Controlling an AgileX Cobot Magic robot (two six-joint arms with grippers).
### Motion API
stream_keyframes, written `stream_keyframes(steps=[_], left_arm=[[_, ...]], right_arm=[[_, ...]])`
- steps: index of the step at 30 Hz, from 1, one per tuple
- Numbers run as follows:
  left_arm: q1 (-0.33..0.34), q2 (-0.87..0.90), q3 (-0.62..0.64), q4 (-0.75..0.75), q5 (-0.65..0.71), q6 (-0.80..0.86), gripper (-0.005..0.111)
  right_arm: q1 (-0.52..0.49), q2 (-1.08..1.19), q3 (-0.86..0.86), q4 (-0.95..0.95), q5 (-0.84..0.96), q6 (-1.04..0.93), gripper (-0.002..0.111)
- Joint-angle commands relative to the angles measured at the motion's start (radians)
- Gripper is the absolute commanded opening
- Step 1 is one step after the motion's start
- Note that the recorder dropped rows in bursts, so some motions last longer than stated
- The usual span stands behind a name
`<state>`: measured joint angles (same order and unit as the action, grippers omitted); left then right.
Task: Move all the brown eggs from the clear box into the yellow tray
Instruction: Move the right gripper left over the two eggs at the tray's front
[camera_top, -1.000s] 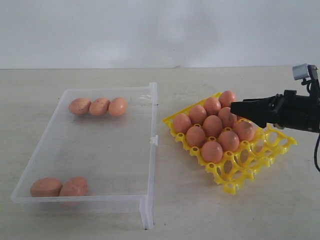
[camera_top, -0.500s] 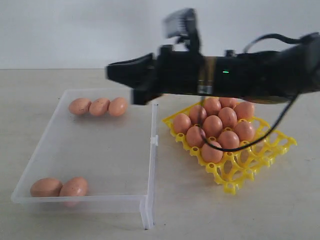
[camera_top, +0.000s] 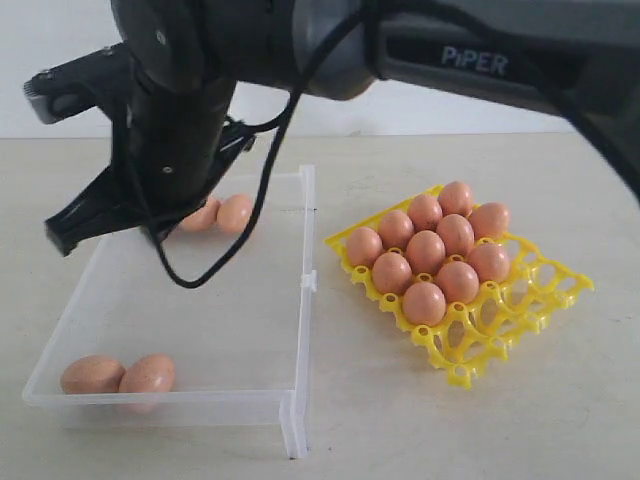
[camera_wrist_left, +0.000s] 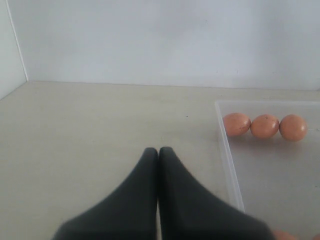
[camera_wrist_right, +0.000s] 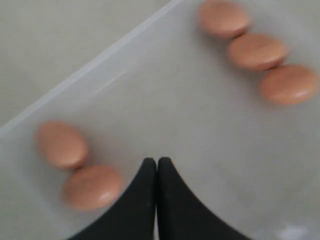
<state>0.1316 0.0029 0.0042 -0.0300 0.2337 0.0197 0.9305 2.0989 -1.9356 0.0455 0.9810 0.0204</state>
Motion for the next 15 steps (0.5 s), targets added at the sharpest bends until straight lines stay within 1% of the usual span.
stream_keyframes(steps=[1, 3, 5, 7, 11, 12, 13, 15], left_arm=[[-0.003, -0.003, -0.004, -0.005, -0.001, 0.001, -0.004], [-0.003, -0.003, -0.004, -0.005, -0.001, 0.001, -0.004], [-0.003, -0.003, -0.004, -0.005, -0.001, 0.001, -0.004], [-0.003, -0.003, -0.004, -0.005, -0.001, 0.001, -0.004], [-0.003, -0.003, -0.004, -0.005, -0.001, 0.001, -0.004], [-0.003, -0.003, -0.004, -0.005, -0.001, 0.001, -0.004], [-0.003, -0.003, -0.004, -0.005, -0.001, 0.001, -0.004], [-0.003, -0.003, -0.004, -0.005, -0.001, 0.001, -0.004]], right_arm=[[-0.003, 0.073, -0.110, 0.215, 0.240, -0.069, 0.000], [-0.003, 0.087, -0.099, 0.222, 0.240, 0.012, 0.002], [-0.003, 0.099, -0.090, 0.233, 0.240, 0.024, 0.010], [-0.003, 0.114, -0.090, 0.233, 0.240, 0.026, 0.024], [-0.003, 0.135, -0.090, 0.216, 0.240, 0.085, 0.062], [-0.003, 0.140, -0.090, 0.211, 0.240, 0.125, 0.069], [-0.003, 0.147, -0.090, 0.207, 0.240, 0.170, 0.073], [-0.003, 0.161, -0.090, 0.186, 0.240, 0.252, 0.073]])
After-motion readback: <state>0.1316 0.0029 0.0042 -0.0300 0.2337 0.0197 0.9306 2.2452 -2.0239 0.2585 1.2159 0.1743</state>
